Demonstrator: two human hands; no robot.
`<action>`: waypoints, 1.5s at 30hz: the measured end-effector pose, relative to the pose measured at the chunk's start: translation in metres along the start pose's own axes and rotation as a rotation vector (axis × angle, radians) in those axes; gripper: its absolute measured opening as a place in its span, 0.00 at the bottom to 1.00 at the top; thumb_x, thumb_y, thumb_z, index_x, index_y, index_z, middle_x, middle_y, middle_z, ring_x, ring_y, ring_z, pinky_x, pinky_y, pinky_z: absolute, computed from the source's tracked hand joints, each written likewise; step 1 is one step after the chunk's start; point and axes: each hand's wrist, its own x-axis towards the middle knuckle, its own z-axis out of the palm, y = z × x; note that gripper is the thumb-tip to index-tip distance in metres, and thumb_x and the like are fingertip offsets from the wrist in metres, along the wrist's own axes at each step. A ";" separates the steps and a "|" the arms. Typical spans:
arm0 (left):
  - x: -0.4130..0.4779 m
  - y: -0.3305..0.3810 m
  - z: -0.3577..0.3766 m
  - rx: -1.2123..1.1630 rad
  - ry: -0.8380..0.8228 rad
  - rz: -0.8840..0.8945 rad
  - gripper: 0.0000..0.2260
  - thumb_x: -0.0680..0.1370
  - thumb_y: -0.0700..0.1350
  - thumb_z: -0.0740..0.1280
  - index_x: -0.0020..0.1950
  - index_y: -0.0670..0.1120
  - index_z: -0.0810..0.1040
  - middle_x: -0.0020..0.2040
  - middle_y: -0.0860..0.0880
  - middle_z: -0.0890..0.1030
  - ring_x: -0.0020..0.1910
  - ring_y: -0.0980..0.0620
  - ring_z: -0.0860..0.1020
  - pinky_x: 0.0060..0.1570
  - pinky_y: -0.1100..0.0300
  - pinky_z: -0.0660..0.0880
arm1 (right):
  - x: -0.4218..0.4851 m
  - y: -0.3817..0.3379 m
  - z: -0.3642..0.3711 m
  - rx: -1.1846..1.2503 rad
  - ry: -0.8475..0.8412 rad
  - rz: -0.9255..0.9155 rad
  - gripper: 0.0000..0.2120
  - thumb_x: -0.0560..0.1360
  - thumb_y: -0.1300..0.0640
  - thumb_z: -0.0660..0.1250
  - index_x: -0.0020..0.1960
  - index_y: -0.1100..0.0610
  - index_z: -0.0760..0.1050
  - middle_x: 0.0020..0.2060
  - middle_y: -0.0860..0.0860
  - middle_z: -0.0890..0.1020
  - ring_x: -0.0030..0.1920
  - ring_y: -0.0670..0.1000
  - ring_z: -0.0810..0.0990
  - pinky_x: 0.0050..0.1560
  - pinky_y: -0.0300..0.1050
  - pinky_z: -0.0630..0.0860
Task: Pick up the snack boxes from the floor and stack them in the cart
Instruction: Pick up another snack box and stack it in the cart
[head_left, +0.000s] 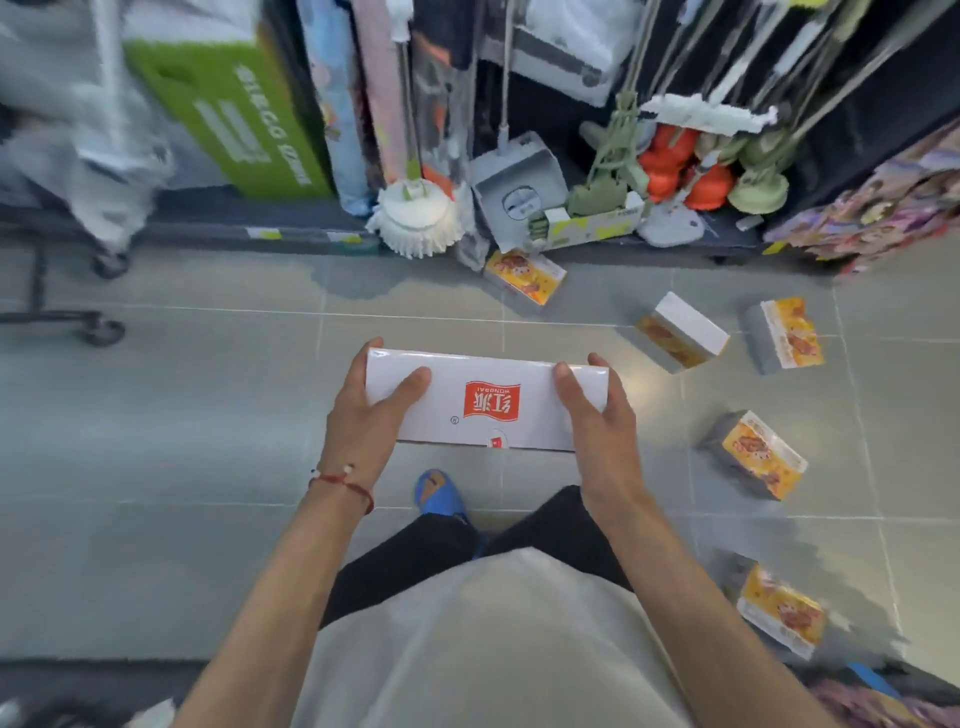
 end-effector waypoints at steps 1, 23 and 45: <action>0.002 -0.002 -0.018 -0.025 0.040 -0.012 0.33 0.69 0.63 0.72 0.73 0.60 0.68 0.60 0.52 0.79 0.59 0.47 0.79 0.61 0.42 0.77 | -0.002 -0.007 0.017 -0.014 -0.034 -0.012 0.28 0.80 0.41 0.69 0.77 0.43 0.65 0.60 0.46 0.80 0.55 0.45 0.82 0.48 0.35 0.78; 0.107 0.016 -0.283 -0.486 0.705 -0.154 0.27 0.78 0.56 0.69 0.75 0.57 0.64 0.63 0.50 0.78 0.57 0.54 0.79 0.60 0.50 0.78 | 0.030 -0.154 0.405 -0.354 -0.792 -0.113 0.22 0.79 0.46 0.73 0.70 0.49 0.74 0.59 0.49 0.84 0.59 0.50 0.84 0.55 0.44 0.80; 0.172 -0.035 -0.631 -0.523 0.983 -0.146 0.24 0.79 0.57 0.68 0.72 0.55 0.68 0.60 0.52 0.79 0.54 0.56 0.80 0.51 0.60 0.78 | -0.128 -0.169 0.782 -0.436 -1.007 -0.184 0.06 0.81 0.51 0.70 0.57 0.45 0.76 0.49 0.48 0.86 0.46 0.45 0.86 0.39 0.35 0.79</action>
